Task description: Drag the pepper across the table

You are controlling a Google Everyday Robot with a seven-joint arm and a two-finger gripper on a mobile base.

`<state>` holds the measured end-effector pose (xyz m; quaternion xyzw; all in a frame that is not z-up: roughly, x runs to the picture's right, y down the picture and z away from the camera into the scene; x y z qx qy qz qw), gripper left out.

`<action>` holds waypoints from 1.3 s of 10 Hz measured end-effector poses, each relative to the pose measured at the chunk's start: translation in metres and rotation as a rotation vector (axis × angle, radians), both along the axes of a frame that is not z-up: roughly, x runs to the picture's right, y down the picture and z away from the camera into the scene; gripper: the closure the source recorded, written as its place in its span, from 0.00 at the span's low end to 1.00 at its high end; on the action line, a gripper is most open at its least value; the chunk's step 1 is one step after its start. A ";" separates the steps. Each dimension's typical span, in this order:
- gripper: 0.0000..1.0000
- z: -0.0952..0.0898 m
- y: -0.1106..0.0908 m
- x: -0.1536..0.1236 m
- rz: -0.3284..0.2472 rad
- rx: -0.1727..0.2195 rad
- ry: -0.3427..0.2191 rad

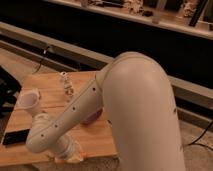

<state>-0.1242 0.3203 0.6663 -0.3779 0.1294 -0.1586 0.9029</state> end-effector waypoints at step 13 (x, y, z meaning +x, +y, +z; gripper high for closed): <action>0.66 0.006 0.018 0.017 -0.134 -0.060 -0.014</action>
